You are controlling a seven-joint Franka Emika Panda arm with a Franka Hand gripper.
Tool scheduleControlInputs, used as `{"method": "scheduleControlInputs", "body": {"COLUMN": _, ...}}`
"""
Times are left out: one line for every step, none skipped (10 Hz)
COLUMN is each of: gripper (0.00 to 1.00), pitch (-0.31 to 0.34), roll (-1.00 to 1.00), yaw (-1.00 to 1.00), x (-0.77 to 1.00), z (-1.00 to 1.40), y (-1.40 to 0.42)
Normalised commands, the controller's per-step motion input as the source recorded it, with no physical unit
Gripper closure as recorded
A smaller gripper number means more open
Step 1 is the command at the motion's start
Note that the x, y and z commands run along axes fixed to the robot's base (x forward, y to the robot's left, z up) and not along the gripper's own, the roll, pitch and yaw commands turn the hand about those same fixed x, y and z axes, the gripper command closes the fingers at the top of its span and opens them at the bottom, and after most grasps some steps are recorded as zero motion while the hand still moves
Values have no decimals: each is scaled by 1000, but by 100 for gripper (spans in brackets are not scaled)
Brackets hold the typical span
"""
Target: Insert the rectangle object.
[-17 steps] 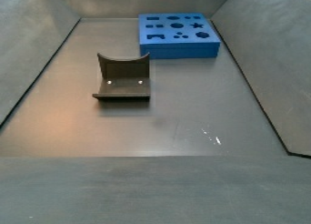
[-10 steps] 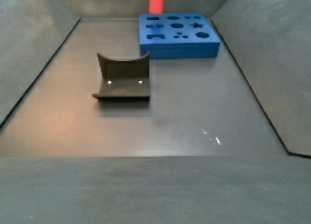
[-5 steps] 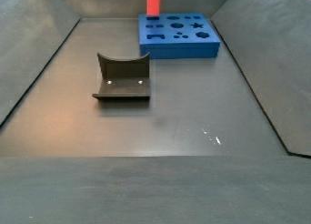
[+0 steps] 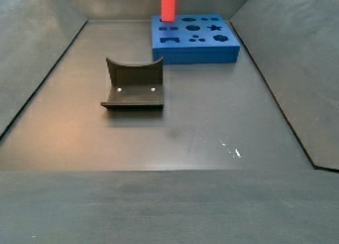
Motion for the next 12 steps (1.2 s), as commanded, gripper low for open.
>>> {"method": "scheduleControlInputs", "body": {"gripper": 100, "pitch": 60, "roll": 87, "yaw": 34, "x": 89, "z": -234, "y": 0}}
{"method": "scheduleControlInputs", "body": {"gripper": 100, "pitch": 24, "roll": 54, "yaw": 60, "x": 14, "z": -269, "y": 0}}
{"method": "scheduleControlInputs", "body": {"gripper": 100, "pitch": 4, "roll": 14, "yaw": 60, "x": 0, "z": -274, "y": -20}}
{"method": "scheduleControlInputs", "body": {"gripper": 100, "pitch": 0, "roll": 20, "yaw": 29, "x": 0, "z": -329, "y": -23}}
{"method": "scheduleControlInputs", "body": {"gripper": 100, "pitch": 0, "roll": 0, "yaw": 0, "x": 0, "z": -311, "y": -91}}
{"method": "scheduleControlInputs", "body": {"gripper": 100, "pitch": 0, "roll": 13, "yaw": 0, "x": 0, "z": -320, "y": -120}}
{"method": "scheduleControlInputs", "body": {"gripper": 100, "pitch": 6, "roll": 40, "yaw": 0, "x": 29, "z": -329, "y": -103}}
{"method": "scheduleControlInputs", "body": {"gripper": 100, "pitch": 10, "roll": 33, "yaw": 0, "x": 66, "z": -294, "y": -77}}
{"method": "scheduleControlInputs", "body": {"gripper": 100, "pitch": 0, "roll": 19, "yaw": 0, "x": 57, "z": -283, "y": -43}}
{"method": "scheduleControlInputs", "body": {"gripper": 100, "pitch": -10, "roll": 0, "yaw": 0, "x": 0, "z": -137, "y": 0}}
{"method": "scheduleControlInputs", "body": {"gripper": 100, "pitch": -51, "roll": -17, "yaw": 0, "x": -11, "z": 0, "y": 0}}
{"method": "scheduleControlInputs", "body": {"gripper": 100, "pitch": 0, "roll": 0, "yaw": 0, "x": 0, "z": 0, "y": 0}}
